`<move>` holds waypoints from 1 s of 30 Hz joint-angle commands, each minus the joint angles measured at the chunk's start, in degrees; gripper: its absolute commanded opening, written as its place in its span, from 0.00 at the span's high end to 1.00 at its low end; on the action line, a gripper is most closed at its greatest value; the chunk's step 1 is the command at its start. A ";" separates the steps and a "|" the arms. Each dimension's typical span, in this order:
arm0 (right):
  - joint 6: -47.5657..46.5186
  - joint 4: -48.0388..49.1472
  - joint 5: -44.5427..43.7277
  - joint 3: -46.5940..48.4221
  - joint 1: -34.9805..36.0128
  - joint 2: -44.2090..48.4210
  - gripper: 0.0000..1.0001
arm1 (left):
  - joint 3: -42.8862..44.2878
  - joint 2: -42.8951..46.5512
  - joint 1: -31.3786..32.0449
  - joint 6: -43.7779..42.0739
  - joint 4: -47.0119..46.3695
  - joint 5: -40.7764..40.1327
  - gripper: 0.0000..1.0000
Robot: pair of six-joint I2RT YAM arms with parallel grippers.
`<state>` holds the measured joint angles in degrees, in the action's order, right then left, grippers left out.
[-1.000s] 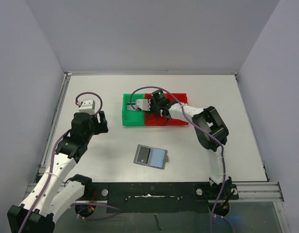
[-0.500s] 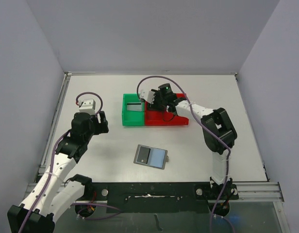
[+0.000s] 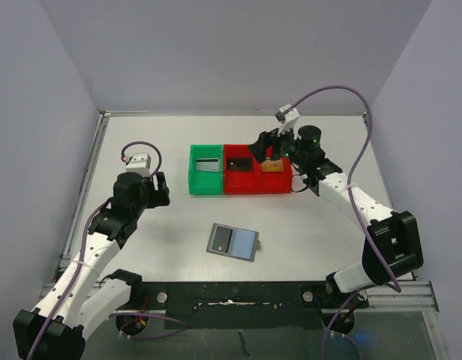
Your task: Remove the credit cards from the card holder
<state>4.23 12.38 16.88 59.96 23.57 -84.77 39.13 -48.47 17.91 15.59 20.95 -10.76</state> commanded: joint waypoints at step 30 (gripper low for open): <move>62.95 -12.04 -18.43 -15.50 31.46 -0.31 0.44 | 1.63 -5.70 -0.02 -0.12 -2.56 5.18 0.28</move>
<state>59.46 -2.22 8.27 40.56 52.05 -82.48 39.13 -54.72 17.91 15.62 20.82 -7.53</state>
